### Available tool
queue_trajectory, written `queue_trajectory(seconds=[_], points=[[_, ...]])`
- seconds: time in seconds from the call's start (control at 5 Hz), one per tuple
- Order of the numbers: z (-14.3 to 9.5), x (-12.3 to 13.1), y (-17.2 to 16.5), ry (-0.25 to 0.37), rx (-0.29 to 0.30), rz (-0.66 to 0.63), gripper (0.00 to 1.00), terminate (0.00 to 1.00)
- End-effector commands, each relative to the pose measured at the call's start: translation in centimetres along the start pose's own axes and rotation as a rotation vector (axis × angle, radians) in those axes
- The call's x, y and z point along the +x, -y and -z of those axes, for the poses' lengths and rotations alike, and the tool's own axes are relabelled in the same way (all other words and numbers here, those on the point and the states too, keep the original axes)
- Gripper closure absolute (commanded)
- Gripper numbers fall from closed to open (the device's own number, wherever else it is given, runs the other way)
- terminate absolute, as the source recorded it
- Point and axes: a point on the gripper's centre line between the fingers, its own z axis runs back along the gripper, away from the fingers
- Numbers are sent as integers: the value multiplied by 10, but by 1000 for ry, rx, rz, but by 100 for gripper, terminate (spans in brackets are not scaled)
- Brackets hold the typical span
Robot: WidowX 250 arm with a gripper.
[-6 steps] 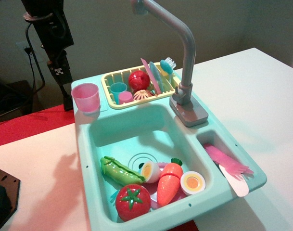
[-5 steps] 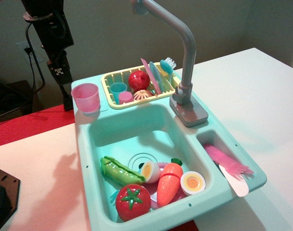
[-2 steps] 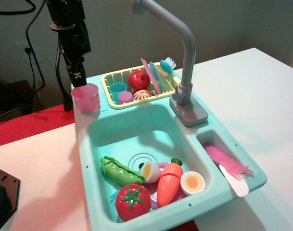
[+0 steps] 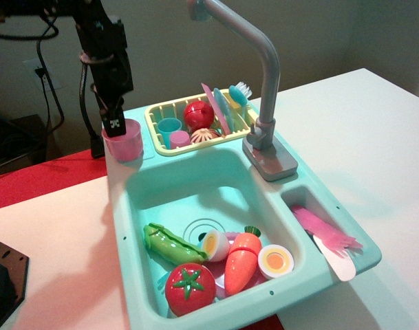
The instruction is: Put cup from counter to sink
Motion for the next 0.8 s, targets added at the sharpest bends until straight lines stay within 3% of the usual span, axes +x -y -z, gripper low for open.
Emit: queue_trajectory(seconds=[0.0,0.6], points=[[-1,-7,-3,54,28,-12,100,0],[-8,-6,2,85,17,7,100,0]])
